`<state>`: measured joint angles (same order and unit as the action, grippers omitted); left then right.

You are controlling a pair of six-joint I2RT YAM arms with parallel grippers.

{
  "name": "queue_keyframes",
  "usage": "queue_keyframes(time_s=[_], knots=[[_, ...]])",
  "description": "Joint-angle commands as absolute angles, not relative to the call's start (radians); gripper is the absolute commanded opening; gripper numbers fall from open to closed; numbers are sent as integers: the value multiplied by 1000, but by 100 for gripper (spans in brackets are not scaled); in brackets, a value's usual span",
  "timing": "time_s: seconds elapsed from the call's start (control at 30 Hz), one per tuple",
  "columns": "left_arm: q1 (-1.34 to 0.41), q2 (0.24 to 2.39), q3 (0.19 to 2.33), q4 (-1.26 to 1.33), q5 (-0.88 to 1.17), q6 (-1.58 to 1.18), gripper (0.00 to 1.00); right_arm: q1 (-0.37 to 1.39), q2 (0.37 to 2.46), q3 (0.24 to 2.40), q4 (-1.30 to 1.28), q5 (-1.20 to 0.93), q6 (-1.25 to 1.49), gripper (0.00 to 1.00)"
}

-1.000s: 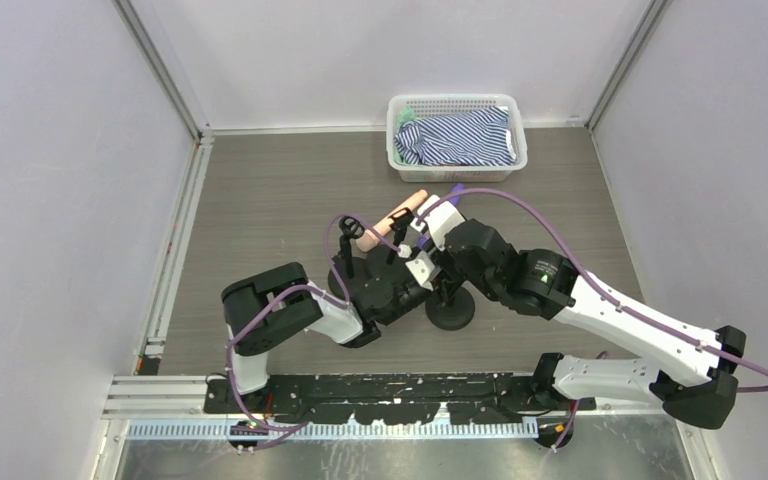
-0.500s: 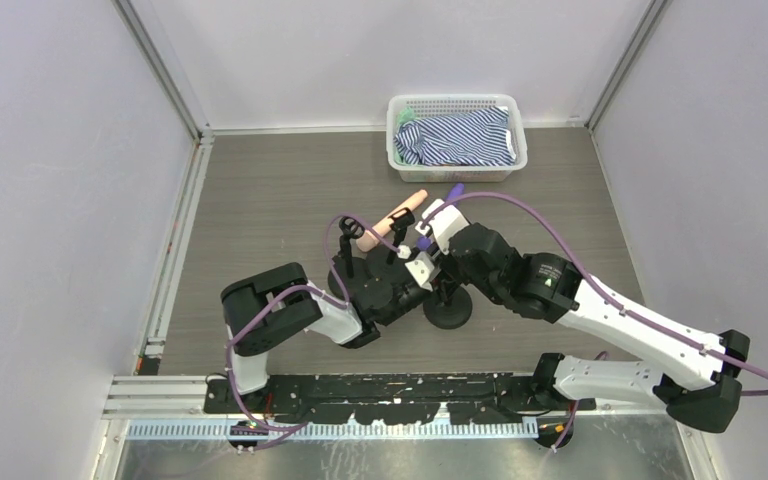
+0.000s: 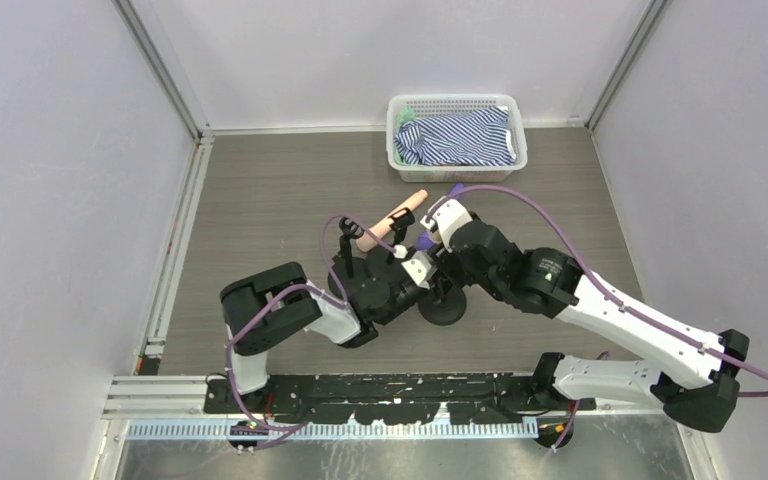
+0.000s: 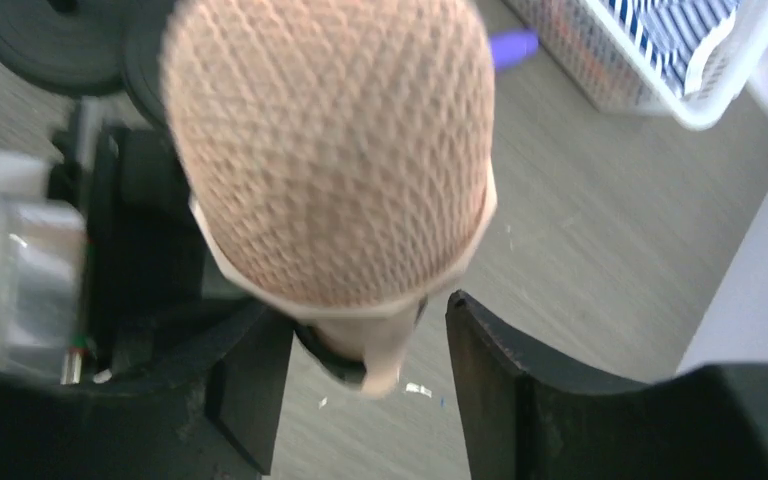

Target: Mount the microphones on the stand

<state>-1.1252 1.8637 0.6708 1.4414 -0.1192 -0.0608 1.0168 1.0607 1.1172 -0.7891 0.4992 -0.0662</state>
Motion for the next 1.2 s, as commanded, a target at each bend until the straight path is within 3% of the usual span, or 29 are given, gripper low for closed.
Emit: queue_keyframes(time_s=[0.0,0.2,0.43,0.6,0.83,1.17], knots=[[-1025,1840,653,1433,-361,-19,0,1019,1098,1135,-1125,442,-52,65],[-1026,1851,666,1433,-310,-4,0,1020,1026,1215,-1019,368,-49,74],[-1028,1864,679,1433,-225,-5,3,1020,871,1213,-922,326,-3,75],[-1035,1861,680,1432,-148,-21,34,1019,738,1135,-802,445,56,75],[-1056,1841,679,1424,-96,-46,64,1019,649,1077,-711,548,116,75],[-1114,1633,666,1136,-86,-55,90,1019,591,1038,-646,587,161,75]])
